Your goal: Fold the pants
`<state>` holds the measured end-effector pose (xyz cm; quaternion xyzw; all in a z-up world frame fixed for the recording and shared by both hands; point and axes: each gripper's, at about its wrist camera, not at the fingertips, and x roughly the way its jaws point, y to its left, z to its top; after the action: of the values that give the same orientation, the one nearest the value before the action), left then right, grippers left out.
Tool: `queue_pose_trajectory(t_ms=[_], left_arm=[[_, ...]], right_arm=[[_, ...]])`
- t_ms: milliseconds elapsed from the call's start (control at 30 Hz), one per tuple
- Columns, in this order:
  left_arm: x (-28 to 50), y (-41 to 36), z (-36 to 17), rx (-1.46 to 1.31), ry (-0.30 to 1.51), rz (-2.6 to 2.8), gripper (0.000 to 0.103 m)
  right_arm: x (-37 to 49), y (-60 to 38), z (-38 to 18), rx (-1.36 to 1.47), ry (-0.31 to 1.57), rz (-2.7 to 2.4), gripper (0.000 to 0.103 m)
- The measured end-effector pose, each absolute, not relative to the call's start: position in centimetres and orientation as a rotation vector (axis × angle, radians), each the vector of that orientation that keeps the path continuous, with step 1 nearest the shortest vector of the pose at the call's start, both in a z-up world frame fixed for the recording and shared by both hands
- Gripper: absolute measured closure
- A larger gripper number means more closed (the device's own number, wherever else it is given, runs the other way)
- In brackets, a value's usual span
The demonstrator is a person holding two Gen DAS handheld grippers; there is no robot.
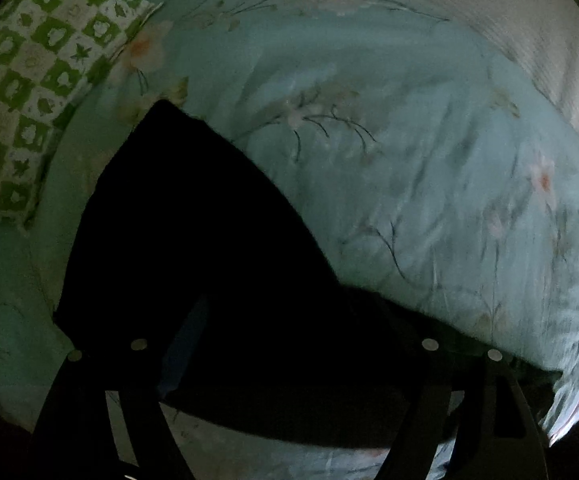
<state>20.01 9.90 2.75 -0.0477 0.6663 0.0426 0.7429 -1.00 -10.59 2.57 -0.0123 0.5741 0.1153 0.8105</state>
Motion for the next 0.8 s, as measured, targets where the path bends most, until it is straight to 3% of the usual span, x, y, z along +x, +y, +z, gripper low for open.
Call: queue_pose_trajectory(t_ms=[467, 533, 600, 667, 733, 800], left_arm=[[25.6, 8.2, -1.8, 0.056, 1.583, 0.194, 0.025], [25.8, 8.2, -2.3, 0.088, 1.586, 0.209, 0.036], [25.5, 8.5, -2.7, 0.098, 1.585, 0.212, 0.066], [25.1, 8.9, -2.7, 0.090, 1.577, 0.208, 0.086], [24.3, 9.5, -2.0, 0.069, 1.528, 0.189, 0.094], [22.6, 10.3, -0.7, 0.031, 1.467, 0.157, 0.097]], right_arm=[[4.1, -5.2, -3.8, -0.043, 1.362, 0.339, 0.043], [4.0, -5.2, -3.9, -0.040, 1.361, 0.349, 0.044], [3.9, -5.0, -3.8, -0.052, 1.355, 0.357, 0.054], [3.9, -4.9, -4.0, -0.075, 1.360, 0.357, 0.073], [4.1, -4.9, -4.1, -0.112, 1.355, 0.351, 0.090], [3.8, -4.7, -3.8, -0.136, 1.337, 0.351, 0.095]])
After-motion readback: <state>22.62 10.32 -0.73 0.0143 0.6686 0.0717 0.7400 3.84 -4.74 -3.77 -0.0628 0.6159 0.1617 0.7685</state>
